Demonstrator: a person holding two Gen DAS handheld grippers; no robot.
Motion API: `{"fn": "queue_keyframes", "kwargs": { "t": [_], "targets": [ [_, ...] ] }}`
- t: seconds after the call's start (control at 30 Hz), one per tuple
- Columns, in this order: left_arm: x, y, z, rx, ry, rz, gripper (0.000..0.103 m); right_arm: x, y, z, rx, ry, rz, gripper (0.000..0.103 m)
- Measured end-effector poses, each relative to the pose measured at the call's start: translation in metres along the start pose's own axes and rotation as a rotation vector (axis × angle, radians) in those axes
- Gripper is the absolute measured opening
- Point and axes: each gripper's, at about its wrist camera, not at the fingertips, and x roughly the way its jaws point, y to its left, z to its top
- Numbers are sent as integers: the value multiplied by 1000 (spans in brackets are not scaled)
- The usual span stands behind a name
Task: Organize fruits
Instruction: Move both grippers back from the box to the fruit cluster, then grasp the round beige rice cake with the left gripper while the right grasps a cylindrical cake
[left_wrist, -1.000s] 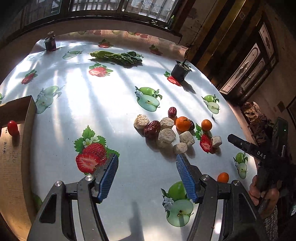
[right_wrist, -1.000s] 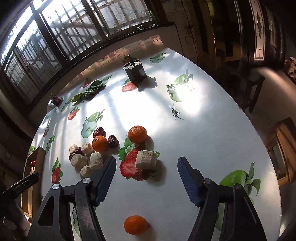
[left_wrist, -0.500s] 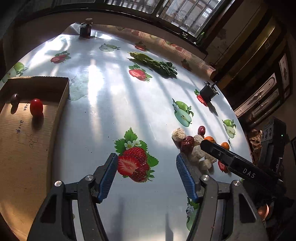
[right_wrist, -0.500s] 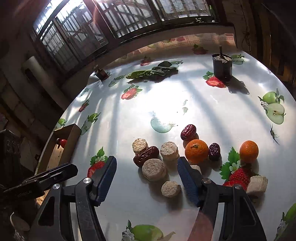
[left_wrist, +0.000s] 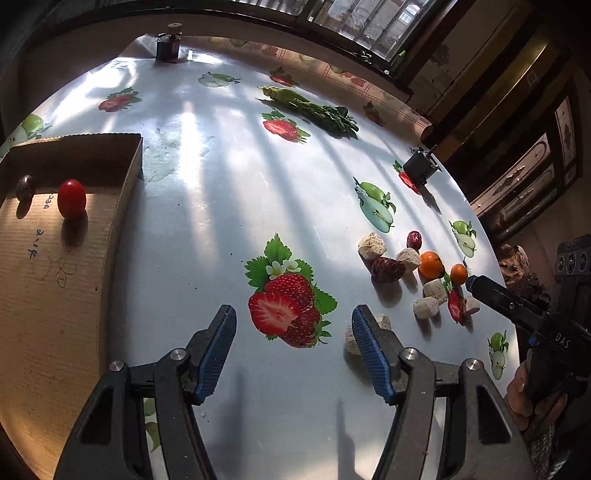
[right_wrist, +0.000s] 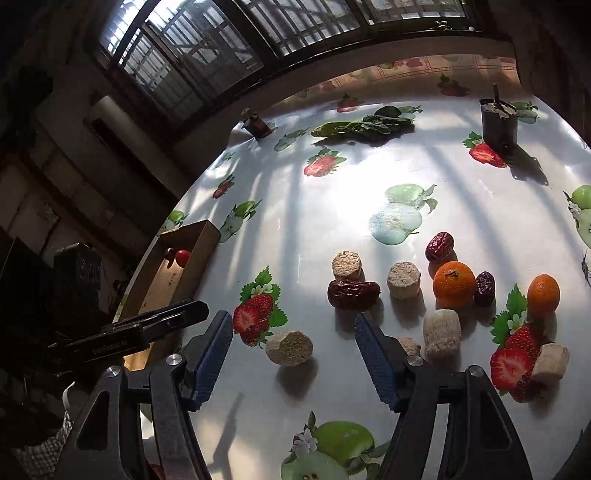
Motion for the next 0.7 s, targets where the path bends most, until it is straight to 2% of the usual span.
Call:
{"fn": "queue_keyframes", "kwargs": {
  "t": [0.03, 0.13, 0.27, 0.4, 0.57, 0.7],
  "targets": [
    [5, -6, -3, 19, 13, -6, 64, -7, -11, 1, 20, -14, -47, 73],
    [19, -25, -10, 95, 44, -10, 64, -24, -43, -3, 97, -47, -113, 73],
    [39, -46, -16, 202, 67, 45, 64, -46, -78, -9, 164, -105, -233, 73],
    [44, -57, -23, 271, 46, 90, 64, -52, -108, -14, 215, -104, -329, 73],
    [45, -59, -25, 275, 45, 81, 64, -45, -131, -19, 260, -78, -358, 73],
    [45, -58, -26, 274, 32, 79, 64, -34, -127, -21, 237, -56, -377, 71]
  ]
}}
